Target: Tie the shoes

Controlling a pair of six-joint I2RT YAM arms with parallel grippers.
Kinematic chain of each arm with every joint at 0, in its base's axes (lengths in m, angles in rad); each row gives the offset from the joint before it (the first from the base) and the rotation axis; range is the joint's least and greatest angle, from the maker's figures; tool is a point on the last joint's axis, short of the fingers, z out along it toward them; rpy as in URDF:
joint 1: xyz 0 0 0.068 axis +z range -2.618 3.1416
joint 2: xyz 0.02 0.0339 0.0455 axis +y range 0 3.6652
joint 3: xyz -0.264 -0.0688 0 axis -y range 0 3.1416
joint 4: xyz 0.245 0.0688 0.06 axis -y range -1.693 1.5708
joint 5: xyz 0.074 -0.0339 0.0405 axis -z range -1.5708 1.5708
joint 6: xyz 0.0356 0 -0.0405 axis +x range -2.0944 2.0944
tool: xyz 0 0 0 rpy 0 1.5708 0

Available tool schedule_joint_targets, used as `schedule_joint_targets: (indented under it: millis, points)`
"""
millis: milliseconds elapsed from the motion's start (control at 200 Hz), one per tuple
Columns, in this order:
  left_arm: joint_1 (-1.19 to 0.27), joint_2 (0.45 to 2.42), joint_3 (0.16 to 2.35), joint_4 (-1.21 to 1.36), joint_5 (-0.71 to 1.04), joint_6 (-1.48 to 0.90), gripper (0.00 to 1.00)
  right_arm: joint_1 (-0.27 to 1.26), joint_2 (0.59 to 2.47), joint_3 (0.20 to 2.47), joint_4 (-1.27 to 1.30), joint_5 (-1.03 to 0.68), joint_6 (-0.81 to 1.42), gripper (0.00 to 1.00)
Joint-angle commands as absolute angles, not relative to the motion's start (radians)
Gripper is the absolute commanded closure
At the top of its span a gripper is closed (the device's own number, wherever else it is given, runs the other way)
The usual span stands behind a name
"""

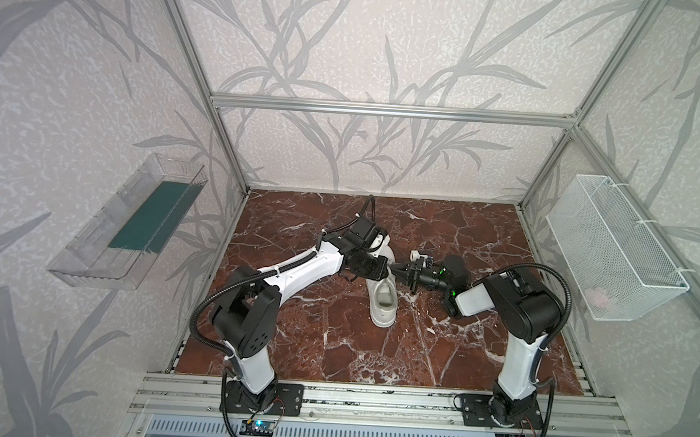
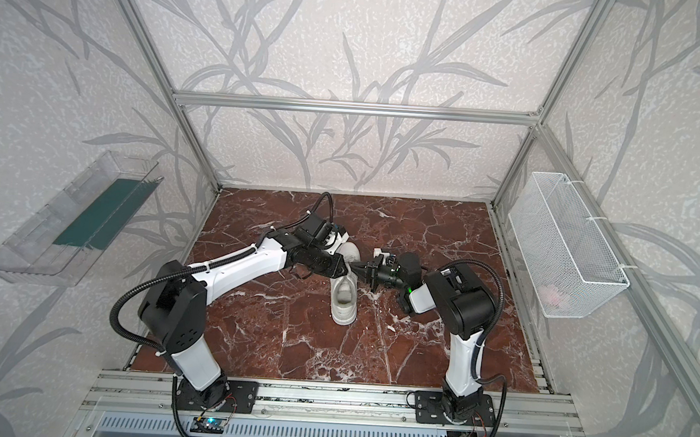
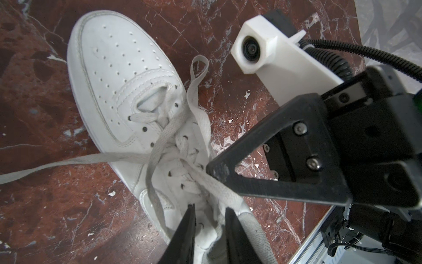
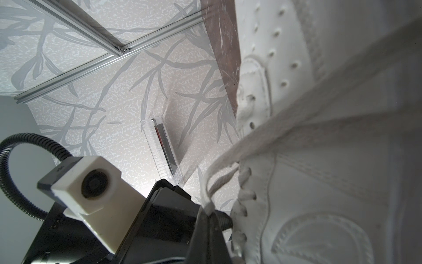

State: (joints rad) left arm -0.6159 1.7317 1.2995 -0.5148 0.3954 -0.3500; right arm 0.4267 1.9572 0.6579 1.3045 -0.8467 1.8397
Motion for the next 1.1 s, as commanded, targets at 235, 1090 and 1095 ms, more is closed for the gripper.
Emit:
schedule_joint_targets:
  millis: [235,1090,1095]
  points:
    - [-0.61,1.741,1.291,-0.48,0.384,-0.368,0.84,0.434,1.976,0.643,1.367,-0.856,1.847,1.0]
    - [-0.592,1.648,1.347,-0.63,0.346,-0.334,1.0,0.358,1.863,0.513,1.28,-0.867,1.754,0.66]
    - [-0.592,1.647,1.347,-0.63,0.346,-0.333,1.0,0.357,1.861,0.511,1.278,-0.868,1.752,0.66]
